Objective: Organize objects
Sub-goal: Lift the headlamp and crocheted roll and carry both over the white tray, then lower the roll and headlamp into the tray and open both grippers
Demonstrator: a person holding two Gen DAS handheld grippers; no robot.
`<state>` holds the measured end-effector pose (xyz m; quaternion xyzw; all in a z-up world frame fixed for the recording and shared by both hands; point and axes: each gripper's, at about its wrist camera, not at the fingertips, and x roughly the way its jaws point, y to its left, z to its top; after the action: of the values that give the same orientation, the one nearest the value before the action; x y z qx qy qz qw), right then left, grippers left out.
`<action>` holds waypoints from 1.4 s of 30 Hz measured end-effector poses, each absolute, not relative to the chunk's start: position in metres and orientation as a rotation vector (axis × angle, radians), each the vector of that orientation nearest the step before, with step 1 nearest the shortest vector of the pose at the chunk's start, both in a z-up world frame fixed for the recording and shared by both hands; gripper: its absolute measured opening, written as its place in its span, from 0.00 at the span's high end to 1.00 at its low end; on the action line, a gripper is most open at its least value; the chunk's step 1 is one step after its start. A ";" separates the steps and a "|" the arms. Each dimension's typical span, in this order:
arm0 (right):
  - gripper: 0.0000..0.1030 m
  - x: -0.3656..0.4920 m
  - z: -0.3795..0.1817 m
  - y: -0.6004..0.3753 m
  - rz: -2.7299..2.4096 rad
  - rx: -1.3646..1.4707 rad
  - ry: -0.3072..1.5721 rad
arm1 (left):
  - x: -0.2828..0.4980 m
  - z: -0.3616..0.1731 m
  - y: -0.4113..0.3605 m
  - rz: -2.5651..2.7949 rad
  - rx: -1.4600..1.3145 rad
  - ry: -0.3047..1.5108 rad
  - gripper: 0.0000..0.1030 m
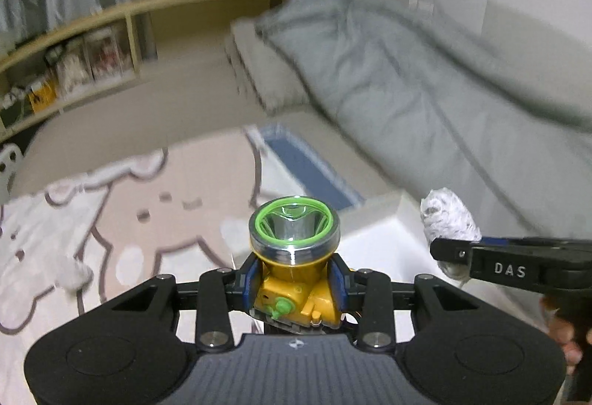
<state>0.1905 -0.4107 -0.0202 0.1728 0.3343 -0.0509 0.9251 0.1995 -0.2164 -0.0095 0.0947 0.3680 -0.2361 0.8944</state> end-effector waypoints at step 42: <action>0.45 0.243 -0.072 -0.433 -0.136 0.395 0.765 | 0.281 -0.098 -0.286 -0.489 0.277 0.962 0.49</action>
<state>0.2431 -0.4328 -0.0718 0.1911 0.3704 -0.0661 0.9066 0.2812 -0.2859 -0.0982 0.1313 0.4565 -0.2322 0.8488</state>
